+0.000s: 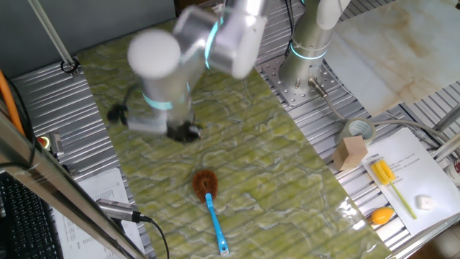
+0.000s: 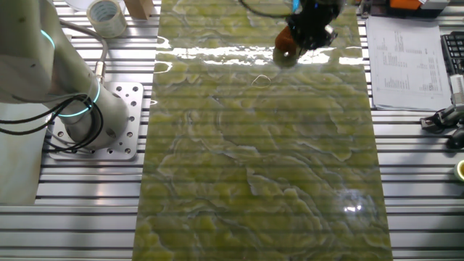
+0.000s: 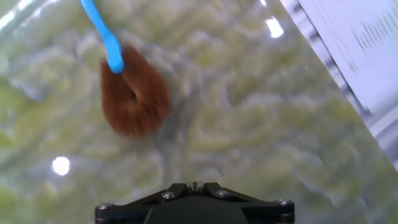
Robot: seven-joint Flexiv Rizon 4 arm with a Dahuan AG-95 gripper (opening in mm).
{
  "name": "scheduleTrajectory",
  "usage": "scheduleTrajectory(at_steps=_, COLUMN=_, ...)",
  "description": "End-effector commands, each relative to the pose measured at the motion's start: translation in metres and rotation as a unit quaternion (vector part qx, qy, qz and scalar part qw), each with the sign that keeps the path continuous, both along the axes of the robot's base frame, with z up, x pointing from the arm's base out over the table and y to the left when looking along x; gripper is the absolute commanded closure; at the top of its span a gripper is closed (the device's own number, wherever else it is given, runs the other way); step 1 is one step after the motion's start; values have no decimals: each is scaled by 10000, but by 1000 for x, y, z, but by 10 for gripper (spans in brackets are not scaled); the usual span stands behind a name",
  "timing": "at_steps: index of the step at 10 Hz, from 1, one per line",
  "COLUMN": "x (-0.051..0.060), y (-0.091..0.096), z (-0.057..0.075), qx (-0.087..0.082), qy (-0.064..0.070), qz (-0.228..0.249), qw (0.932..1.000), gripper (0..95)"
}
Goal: Scrub the table with a brush
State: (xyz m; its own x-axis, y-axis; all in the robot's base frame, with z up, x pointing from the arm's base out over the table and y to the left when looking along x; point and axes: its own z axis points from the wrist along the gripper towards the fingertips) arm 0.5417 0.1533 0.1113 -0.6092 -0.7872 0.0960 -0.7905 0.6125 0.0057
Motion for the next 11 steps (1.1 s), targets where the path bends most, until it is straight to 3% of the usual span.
scheduleTrajectory(at_steps=1, x=8, y=6, z=1, qx=459, qy=13, qz=130, qw=9989, gripper=950)
scheduleTrajectory(at_steps=4, x=8, y=6, z=1, qx=89, qy=31, qz=446, qw=9990, gripper=950)
scheduleTrajectory(at_steps=5, x=8, y=6, z=1, qx=134, qy=24, qz=713, qw=9974, gripper=950)
scheduleTrajectory(at_steps=6, x=8, y=6, z=1, qx=67, qy=47, qz=932, qw=9956, gripper=950)
scheduleTrajectory(at_steps=9, x=8, y=6, z=1, qx=290, qy=92, qz=1530, qw=9878, gripper=950)
scheduleTrajectory(at_steps=11, x=8, y=6, z=1, qx=483, qy=63, qz=1580, qw=9862, gripper=950)
